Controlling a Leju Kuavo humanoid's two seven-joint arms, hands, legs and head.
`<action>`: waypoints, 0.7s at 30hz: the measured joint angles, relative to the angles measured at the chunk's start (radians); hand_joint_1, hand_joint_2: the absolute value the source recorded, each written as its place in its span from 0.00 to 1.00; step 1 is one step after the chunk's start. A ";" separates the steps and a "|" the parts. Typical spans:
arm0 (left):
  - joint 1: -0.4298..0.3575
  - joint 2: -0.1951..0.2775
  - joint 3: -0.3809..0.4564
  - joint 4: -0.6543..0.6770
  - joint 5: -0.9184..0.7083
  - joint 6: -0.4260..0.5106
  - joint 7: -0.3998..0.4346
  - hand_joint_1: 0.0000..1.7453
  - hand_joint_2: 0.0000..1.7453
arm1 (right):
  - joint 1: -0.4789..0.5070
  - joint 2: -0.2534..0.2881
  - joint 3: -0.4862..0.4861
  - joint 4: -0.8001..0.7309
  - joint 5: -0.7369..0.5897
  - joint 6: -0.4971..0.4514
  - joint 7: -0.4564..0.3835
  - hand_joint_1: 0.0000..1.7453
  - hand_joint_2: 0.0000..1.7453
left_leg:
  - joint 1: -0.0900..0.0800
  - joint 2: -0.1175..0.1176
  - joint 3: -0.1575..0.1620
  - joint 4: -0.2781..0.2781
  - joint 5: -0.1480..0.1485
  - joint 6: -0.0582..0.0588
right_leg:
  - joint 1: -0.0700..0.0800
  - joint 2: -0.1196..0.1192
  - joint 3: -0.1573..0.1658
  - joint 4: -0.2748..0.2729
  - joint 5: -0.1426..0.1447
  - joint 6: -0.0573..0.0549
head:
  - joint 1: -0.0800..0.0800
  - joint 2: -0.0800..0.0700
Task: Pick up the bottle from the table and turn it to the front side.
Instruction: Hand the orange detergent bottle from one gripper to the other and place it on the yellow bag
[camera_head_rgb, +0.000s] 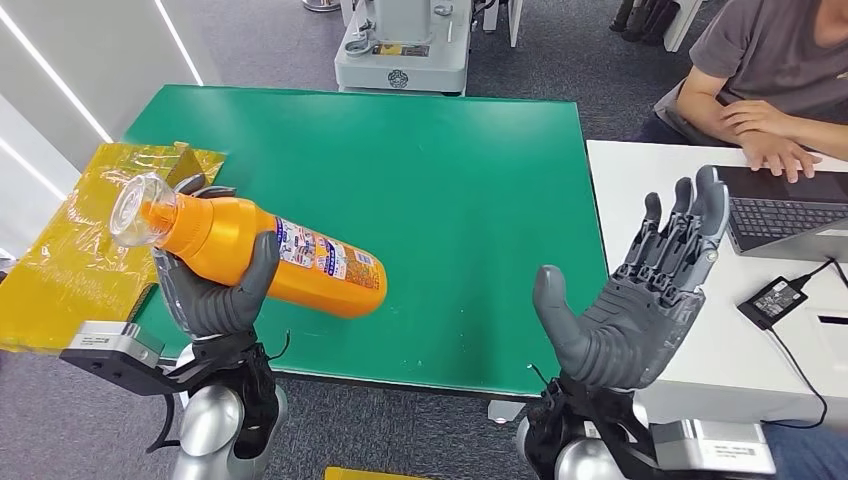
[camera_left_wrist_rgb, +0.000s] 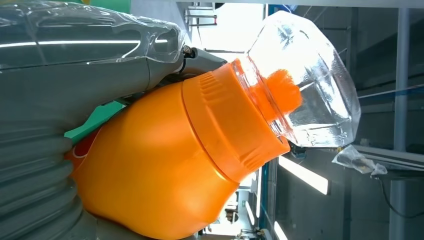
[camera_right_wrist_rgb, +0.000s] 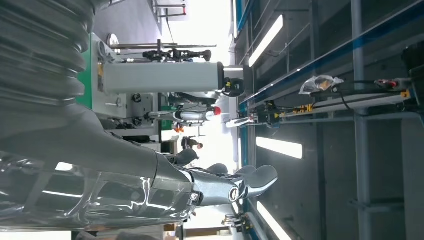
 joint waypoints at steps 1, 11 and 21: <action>0.001 0.000 0.000 0.000 0.000 0.001 0.000 1.00 1.00 | 0.004 0.000 -0.002 -0.004 -0.005 0.000 0.000 0.00 1.00 | 0.000 0.000 0.000 0.000 0.000 0.000 | 0.000 0.000 0.000 0.000 0.000 0.000 | 0.000 0.000; 0.015 0.005 0.001 -0.005 -0.022 0.029 -0.004 1.00 1.00 | 0.021 -0.003 -0.005 -0.012 -0.017 0.000 0.000 0.00 1.00 | 0.000 0.000 0.000 0.000 0.000 0.000 | 0.000 0.000 0.000 0.000 0.000 0.000 | 0.000 0.000; -0.010 0.083 -0.010 -0.155 -0.448 0.212 -0.017 1.00 1.00 | 0.020 -0.023 0.023 0.002 -0.057 0.001 0.000 0.00 1.00 | 0.000 -0.001 0.000 0.000 0.000 0.000 | 0.000 -0.001 0.000 0.000 -0.002 0.000 | 0.000 0.000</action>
